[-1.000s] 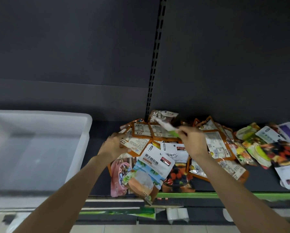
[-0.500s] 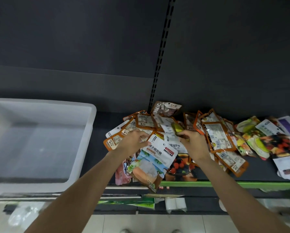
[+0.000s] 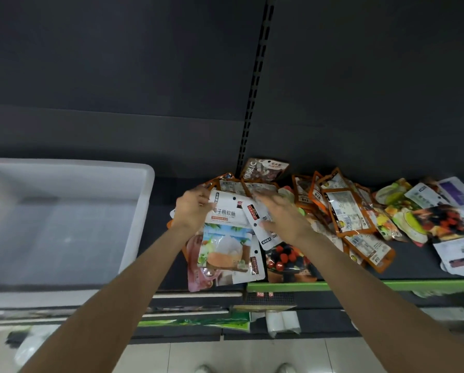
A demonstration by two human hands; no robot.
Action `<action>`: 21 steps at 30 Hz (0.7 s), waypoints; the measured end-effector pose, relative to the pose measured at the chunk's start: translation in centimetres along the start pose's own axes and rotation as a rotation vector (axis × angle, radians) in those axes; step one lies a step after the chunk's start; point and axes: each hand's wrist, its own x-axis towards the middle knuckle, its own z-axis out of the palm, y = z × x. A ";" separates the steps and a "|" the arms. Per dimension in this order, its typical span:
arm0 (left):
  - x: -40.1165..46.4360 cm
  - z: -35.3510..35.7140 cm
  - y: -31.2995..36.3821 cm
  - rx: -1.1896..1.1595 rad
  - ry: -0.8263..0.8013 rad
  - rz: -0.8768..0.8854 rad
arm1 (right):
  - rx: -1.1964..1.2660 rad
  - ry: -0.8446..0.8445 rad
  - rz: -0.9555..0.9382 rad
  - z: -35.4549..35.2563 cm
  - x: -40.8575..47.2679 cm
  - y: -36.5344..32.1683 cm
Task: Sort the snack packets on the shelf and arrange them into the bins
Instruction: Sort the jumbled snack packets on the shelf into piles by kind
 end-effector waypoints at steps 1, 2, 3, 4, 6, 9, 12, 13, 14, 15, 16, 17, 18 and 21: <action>-0.2 -0.7 -0.1 -0.015 0.021 -0.006 | -0.045 -0.035 -0.033 0.3 0.7 -0.5; -0.4 -1.3 -0.3 -0.024 0.034 -0.007 | -0.082 -0.066 -0.053 0.5 1.3 -1.0; -0.6 -1.8 -0.5 -0.029 0.046 -0.001 | -0.106 -0.090 -0.049 0.7 1.8 -1.4; -0.8 -2.1 -0.7 -0.040 0.053 0.001 | -0.123 -0.097 -0.026 0.8 2.3 -1.8; -1.1 -2.9 -1.0 -0.086 0.066 -0.005 | -0.149 -0.068 0.018 0.7 3.2 -2.4; -1.5 -4.2 -0.7 -0.104 0.141 0.027 | -0.089 0.007 0.019 -0.1 3.7 -3.3; -2.1 -4.7 0.1 -0.163 0.239 0.074 | 0.253 0.177 0.032 -1.0 3.5 -3.8; -2.3 -4.6 0.6 -0.164 0.263 0.093 | 0.364 0.246 0.045 -1.5 3.3 -4.0; -2.3 -4.4 1.1 -0.139 0.287 0.121 | 0.455 0.313 0.059 -2.2 3.0 -4.0; -2.2 -4.1 1.7 -0.106 0.309 0.157 | 0.526 0.373 0.088 -3.0 2.8 -3.7; -2.1 -3.6 2.4 -0.082 0.330 0.199 | 0.580 0.422 0.134 -3.9 2.6 -3.3; -1.9 -3.1 3.3 -0.081 0.349 0.235 | 0.611 0.469 0.188 -4.8 2.5 -2.5; -1.7 -2.4 4.3 -0.085 0.368 0.263 | 0.646 0.508 0.243 -5.6 2.3 -1.4; -1.4 0.4 8.4 -0.059 0.429 0.308 | 0.842 0.603 0.376 -7.4 1.3 2.7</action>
